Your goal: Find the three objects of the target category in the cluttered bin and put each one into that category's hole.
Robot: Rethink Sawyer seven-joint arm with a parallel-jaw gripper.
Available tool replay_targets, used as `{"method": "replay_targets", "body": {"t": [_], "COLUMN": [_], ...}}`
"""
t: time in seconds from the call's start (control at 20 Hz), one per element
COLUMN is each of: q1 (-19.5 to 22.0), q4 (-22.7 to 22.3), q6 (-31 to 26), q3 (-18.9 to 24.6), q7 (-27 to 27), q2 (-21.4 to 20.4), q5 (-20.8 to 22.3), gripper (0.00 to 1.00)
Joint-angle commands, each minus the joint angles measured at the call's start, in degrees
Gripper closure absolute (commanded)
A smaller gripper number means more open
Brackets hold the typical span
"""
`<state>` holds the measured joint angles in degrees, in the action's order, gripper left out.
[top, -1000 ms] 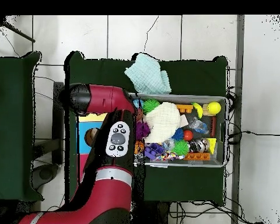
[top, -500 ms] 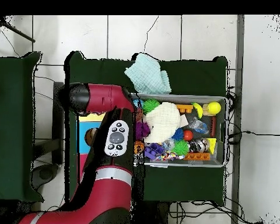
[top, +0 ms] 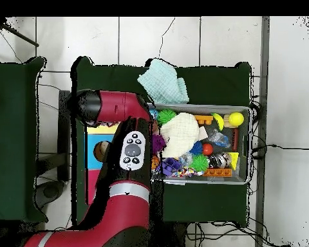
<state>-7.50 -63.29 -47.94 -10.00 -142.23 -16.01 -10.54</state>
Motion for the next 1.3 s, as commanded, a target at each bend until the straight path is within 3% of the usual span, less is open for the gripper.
{"method": "replay_targets", "body": {"t": [0.05,0.15,0.5,0.8,1.0,1.3], "q1": [4.6,5.4,3.5,3.3,4.9,4.6], "q4": [0.9,0.0,1.9,1.5,0.5,2.9], "q6": [-1.0,0.6,-1.5,1.3,-0.5,-2.4], "q3": [2.7,3.8,2.3,2.1,3.2,2.9], "q7": [5.2,5.8,2.9,2.0,4.0,4.1], "q2": [1.1,1.2,1.7,2.6,1.5,2.4], "q5": [4.8,4.5,6.2,7.1,6.7,7.2], "gripper": [1.0,1.0,1.0,1.0,1.0,1.0]}}
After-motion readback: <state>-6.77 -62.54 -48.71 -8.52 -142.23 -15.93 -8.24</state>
